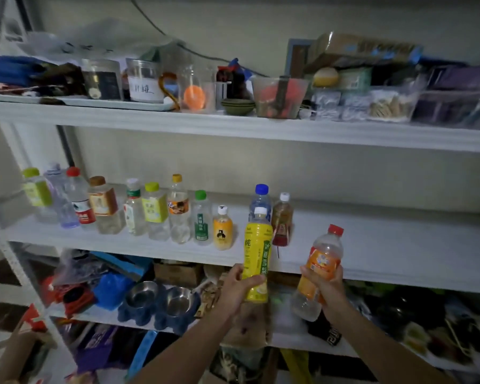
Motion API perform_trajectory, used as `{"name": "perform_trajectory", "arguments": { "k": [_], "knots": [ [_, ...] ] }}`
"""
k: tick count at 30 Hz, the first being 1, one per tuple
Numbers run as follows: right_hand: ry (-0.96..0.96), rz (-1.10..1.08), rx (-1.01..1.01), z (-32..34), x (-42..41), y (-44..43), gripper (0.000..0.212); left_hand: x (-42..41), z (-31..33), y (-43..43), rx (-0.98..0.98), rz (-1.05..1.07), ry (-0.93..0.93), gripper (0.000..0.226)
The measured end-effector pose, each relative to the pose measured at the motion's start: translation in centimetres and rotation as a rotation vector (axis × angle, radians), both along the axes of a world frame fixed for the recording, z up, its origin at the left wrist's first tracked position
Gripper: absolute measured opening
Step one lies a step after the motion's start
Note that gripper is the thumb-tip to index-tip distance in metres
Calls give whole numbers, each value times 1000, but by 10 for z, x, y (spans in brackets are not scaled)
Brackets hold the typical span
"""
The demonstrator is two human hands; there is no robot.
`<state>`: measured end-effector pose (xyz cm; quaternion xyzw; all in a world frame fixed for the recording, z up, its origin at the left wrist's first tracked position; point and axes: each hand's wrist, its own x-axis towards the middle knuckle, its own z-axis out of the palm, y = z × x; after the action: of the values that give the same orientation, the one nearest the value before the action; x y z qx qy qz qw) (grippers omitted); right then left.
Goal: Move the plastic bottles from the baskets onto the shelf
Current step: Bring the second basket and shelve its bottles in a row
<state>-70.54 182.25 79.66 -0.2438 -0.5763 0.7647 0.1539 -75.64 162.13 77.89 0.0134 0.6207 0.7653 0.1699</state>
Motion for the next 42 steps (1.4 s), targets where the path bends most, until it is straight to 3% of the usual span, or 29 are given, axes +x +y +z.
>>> {"name": "perform_trajectory", "arguments": {
  "k": [3, 10, 14, 20, 26, 32, 36, 38, 40, 42],
  "knots": [
    [-11, -58, 53, 1, -22, 17, 72, -33, 0, 27, -46, -83, 38, 50],
    [-24, -232, 155, 3, -69, 54, 69, -108, -13, 95, -113, -308, 165, 32],
    [-37, -349, 196, 3, -90, 77, 69, -131, -17, 126, -139, -428, 246, 33],
    [-17, -449, 200, 0, -109, 97, 71, -149, -34, 158, -258, -415, 463, 37],
    [-150, -362, 293, -1, -115, 117, 80, -151, -46, 174, -397, -317, 627, 47],
    [-191, -333, 314, 2, -121, 128, 79, -157, -54, 187, -531, -282, 621, 53],
    [-271, -319, 435, -8, -123, 135, 79, -155, -53, 189, -588, -261, 635, 57],
    [-378, -247, 578, -16, -120, 136, 64, -151, -49, 189, -636, -265, 620, 59],
    [-370, -172, 660, -24, -120, 139, 20, -148, -47, 188, -663, -257, 607, 59],
    [-280, -98, 531, -28, -116, 145, 36, -145, -46, 190, -675, -242, 582, 59]
  ]
}}
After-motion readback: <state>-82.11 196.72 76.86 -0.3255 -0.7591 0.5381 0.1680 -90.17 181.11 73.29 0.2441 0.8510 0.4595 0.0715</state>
